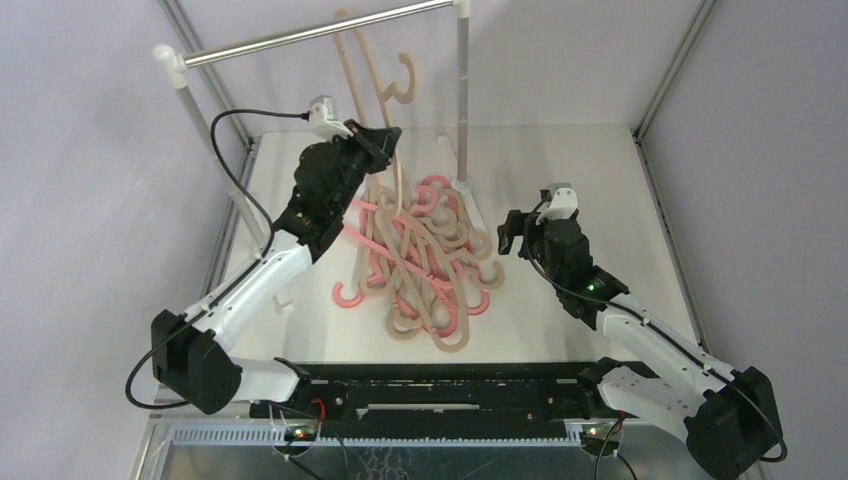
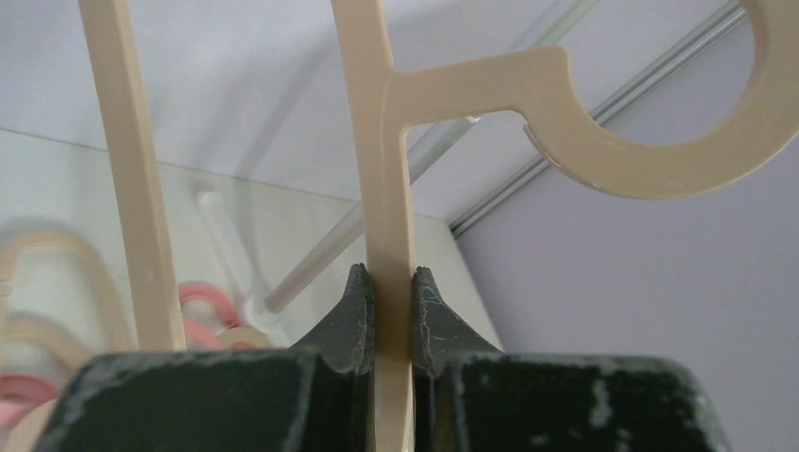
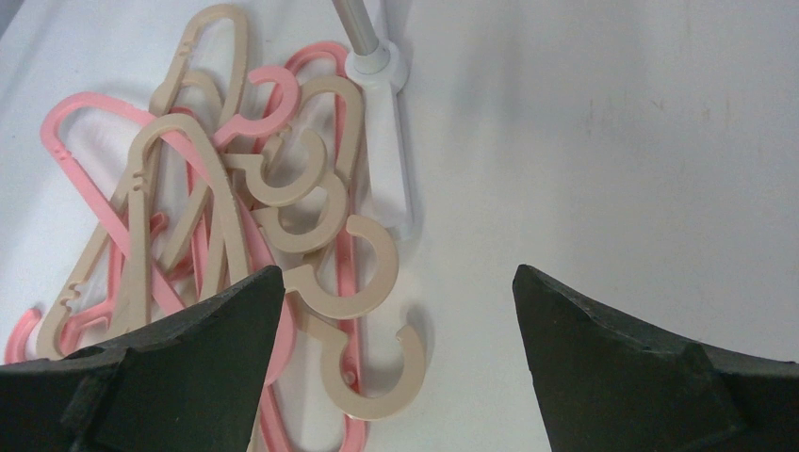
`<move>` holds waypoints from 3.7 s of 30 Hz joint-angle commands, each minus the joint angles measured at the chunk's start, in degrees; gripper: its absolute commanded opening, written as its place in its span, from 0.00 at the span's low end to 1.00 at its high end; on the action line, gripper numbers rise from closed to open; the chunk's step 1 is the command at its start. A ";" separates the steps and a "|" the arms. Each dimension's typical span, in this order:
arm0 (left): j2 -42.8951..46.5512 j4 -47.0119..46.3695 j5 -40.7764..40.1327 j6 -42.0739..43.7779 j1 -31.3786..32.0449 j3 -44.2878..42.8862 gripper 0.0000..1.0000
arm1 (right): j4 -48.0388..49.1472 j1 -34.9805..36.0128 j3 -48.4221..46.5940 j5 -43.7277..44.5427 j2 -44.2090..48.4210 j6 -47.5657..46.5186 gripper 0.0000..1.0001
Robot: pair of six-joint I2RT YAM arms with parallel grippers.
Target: Organize the hangers
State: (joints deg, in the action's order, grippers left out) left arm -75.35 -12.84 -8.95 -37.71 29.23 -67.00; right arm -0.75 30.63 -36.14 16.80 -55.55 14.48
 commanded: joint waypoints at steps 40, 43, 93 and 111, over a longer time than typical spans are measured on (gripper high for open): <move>-22.28 0.62 5.48 -22.78 -3.06 -28.37 0.41 | 2.47 -5.66 2.28 -2.63 -0.41 1.24 0.97; -24.92 2.26 8.23 -21.42 -2.58 -31.79 0.44 | 2.94 -6.15 2.55 -3.23 -0.73 1.53 0.97; 5.64 13.70 -18.60 -0.47 21.36 24.61 0.72 | 1.87 -6.86 3.05 -10.34 -2.95 4.05 0.87; -16.26 17.41 -17.17 -6.14 30.95 13.19 0.64 | 0.07 -7.26 4.81 -7.23 4.29 4.65 0.87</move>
State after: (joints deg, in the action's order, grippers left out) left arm -87.92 3.75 -26.72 -41.65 59.18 -49.76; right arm -1.19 23.77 -31.51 8.93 -52.38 17.56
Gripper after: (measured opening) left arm 0.652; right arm 0.863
